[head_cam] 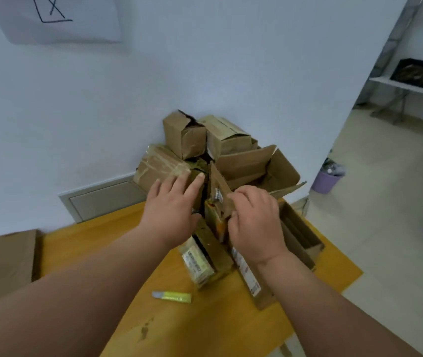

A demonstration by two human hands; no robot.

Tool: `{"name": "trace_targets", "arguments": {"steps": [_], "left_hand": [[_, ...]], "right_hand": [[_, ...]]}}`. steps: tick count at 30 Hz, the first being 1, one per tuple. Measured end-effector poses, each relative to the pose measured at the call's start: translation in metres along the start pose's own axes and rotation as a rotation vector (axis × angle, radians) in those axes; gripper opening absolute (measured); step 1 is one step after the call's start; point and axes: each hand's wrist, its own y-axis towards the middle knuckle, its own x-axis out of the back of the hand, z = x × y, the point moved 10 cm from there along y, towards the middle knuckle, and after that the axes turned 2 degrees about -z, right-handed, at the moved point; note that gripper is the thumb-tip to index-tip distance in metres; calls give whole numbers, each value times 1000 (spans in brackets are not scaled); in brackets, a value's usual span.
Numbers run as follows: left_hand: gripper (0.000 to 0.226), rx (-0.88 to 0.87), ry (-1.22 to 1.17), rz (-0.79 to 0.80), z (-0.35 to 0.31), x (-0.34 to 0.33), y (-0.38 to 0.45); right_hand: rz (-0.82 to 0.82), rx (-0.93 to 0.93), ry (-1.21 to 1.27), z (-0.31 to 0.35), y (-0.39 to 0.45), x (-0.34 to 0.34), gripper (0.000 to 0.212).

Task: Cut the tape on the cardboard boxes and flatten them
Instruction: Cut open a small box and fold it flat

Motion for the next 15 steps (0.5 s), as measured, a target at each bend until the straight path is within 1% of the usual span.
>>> {"name": "trace_targets", "arguments": {"steps": [2, 3, 6, 9, 11, 13, 15], "left_hand": [[89, -97, 22, -52, -26, 8, 12], [90, -144, 38, -66, -38, 10, 16], [86, -265, 118, -63, -73, 7, 25], [77, -341, 202, -27, -100, 0, 35], [68, -356, 255, 19, -112, -6, 42], [48, -349, 283, 58, -121, -11, 48], [29, -303, 298, 111, -125, -17, 54]], "right_hand": [[-43, -88, -50, -25, 1, 11, 36], [-37, -119, -85, -37, 0, 13, 41], [36, -158, -177, -69, -2, 8, 52], [108, -181, -237, -100, -2, 3, 58], [156, -177, -258, -118, -1, -2, 57], [192, -161, -267, -132, 1, -5, 55], [206, -136, -256, -140, 5, -8, 54]]}}
